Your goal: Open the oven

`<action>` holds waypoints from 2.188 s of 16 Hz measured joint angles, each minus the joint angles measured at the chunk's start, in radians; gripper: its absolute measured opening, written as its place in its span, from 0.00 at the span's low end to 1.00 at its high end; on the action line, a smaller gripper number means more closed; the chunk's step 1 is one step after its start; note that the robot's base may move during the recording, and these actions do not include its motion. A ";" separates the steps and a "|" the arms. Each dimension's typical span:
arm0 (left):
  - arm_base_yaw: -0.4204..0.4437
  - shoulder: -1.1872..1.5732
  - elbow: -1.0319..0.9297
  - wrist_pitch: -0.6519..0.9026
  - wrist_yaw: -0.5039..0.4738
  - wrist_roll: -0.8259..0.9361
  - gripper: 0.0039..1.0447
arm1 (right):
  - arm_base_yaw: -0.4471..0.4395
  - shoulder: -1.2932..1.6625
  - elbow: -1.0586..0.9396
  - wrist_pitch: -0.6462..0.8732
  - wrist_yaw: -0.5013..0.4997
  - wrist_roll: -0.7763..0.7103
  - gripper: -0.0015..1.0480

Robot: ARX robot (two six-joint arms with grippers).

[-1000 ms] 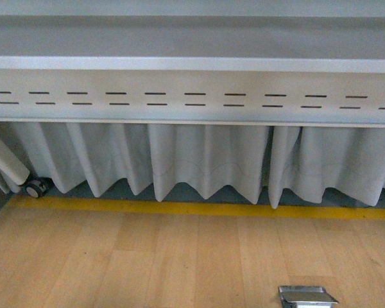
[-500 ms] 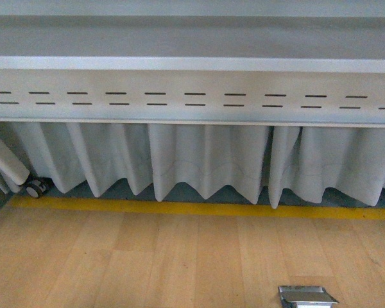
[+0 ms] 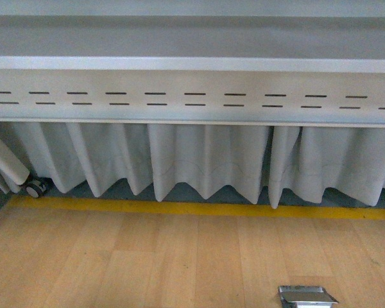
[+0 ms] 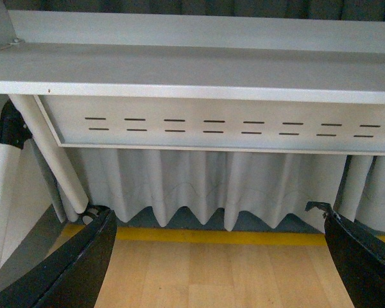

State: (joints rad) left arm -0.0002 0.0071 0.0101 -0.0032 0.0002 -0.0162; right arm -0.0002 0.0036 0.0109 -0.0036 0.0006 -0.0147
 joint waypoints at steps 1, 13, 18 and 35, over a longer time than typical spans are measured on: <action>0.000 0.000 0.000 0.000 0.000 0.000 0.94 | 0.000 0.000 0.000 0.000 0.000 0.000 0.94; 0.000 0.000 0.000 0.000 0.000 0.000 0.94 | 0.000 0.000 0.000 0.000 0.000 0.000 0.94; 0.000 0.000 0.000 0.000 0.000 0.000 0.94 | 0.000 0.000 0.000 0.000 0.000 0.000 0.94; 0.000 0.000 0.000 -0.003 -0.002 0.000 0.94 | 0.000 -0.001 0.000 -0.001 -0.002 0.000 0.94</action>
State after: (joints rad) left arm -0.0002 0.0071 0.0101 -0.0059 -0.0017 -0.0166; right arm -0.0002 0.0025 0.0109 -0.0044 -0.0010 -0.0147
